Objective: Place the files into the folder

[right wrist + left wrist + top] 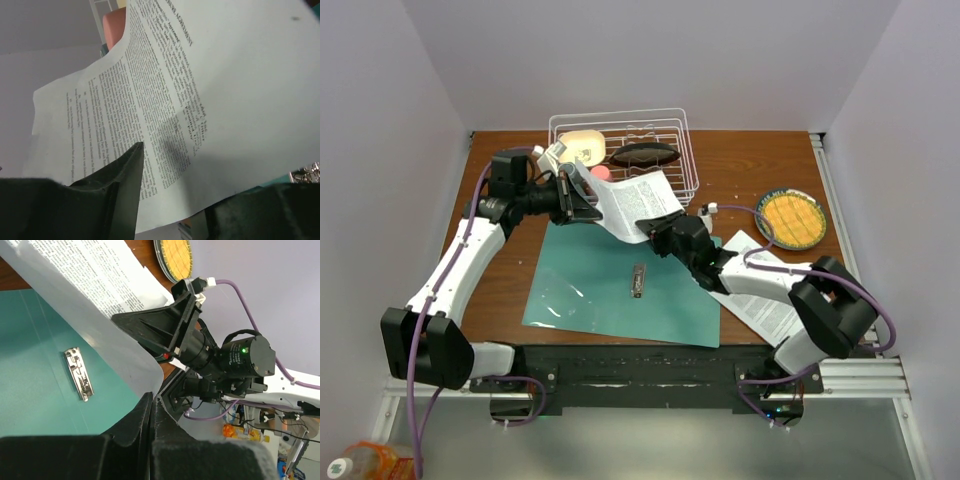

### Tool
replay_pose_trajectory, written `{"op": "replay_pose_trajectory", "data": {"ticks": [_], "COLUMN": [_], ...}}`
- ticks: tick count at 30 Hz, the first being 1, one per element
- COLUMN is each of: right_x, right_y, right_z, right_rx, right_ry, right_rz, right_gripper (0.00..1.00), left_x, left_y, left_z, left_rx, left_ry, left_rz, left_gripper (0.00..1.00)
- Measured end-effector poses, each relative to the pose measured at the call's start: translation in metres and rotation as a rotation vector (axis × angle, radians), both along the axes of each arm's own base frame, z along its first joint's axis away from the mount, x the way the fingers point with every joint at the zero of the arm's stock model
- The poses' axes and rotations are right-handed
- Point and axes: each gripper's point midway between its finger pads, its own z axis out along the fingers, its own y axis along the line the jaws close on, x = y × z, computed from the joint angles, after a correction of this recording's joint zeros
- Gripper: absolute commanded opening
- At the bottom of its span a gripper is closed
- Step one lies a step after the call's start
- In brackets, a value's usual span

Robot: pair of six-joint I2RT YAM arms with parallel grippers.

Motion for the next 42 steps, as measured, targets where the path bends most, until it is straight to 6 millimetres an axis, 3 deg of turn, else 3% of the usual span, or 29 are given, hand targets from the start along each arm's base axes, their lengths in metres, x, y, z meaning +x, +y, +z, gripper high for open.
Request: {"op": "replay_pose_trajectory", "data": {"ticks": [1, 3, 4, 7, 11, 17, 18, 20, 22, 24, 26, 29, 32, 34, 38, 42], "right_x": [0.001, 0.003, 0.003, 0.003, -0.001, -0.012, -0.016, -0.023, -0.03, -0.035, -0.04, -0.045, -0.05, -0.055, -0.068, -0.079], "right_y": [0.001, -0.001, -0.002, -0.007, -0.022, -0.043, -0.044, -0.047, -0.049, -0.05, -0.049, -0.045, -0.037, -0.031, -0.019, -0.015], "right_z": [-0.001, -0.001, 0.0, 0.008, 0.032, 0.074, 0.08, 0.089, 0.095, 0.097, 0.095, 0.086, 0.073, 0.065, 0.061, 0.059], "right_rx": [-0.001, -0.014, -0.019, -0.051, -0.148, -0.347, -0.385, -0.455, -0.515, -0.563, -0.606, -0.65, -0.672, -0.669, -0.629, -0.604], "right_ry": [0.001, -0.006, -0.012, -0.044, -0.131, -0.335, -0.376, -0.449, -0.507, -0.547, -0.577, -0.594, -0.597, -0.594, -0.608, -0.624], "right_rz": [-0.003, -0.007, -0.01, -0.012, -0.002, 0.075, 0.105, 0.161, 0.211, 0.252, 0.301, 0.372, 0.453, 0.507, 0.607, 0.664], "right_gripper": [0.16, 0.03, 0.01, 0.0, 0.0, 0.0, 0.0, 0.0, 0.0, 0.0, 0.0, 0.0, 0.0, 0.0, 0.0, 0.0], "left_x": [-0.001, -0.002, -0.004, -0.014, -0.012, 0.022, 0.023, 0.022, 0.021, 0.022, 0.026, 0.023, 0.005, -0.007, -0.017, -0.01], "left_y": [0.0, -0.001, -0.002, -0.007, -0.007, 0.028, 0.035, 0.048, 0.06, 0.07, 0.081, 0.101, 0.122, 0.135, 0.146, 0.152], "left_z": [0.0, 0.001, 0.002, 0.012, 0.041, 0.134, 0.144, 0.146, 0.13, 0.101, 0.058, -0.022, -0.09, -0.123, -0.153, -0.172], "left_rx": [-0.002, -0.007, -0.014, -0.067, -0.092, 0.081, 0.12, 0.2, 0.278, 0.355, 0.438, 0.557, 0.641, 0.684, 0.736, 0.766], "left_ry": [0.001, 0.003, 0.001, -0.011, -0.088, -0.492, -0.552, -0.621, -0.632, -0.601, -0.546, -0.404, -0.254, -0.175, -0.127, -0.107], "left_rz": [-0.003, -0.012, -0.024, -0.096, -0.163, -0.103, -0.084, -0.057, -0.039, -0.037, -0.048, -0.078, -0.109, -0.125, -0.156, -0.182], "left_gripper": [0.01, 0.19, 0.41, 0.58, 0.63, 0.66, 0.66, 0.67, 0.65, 0.62, 0.58, 0.55, 0.54, 0.52, 0.48, 0.45]}}
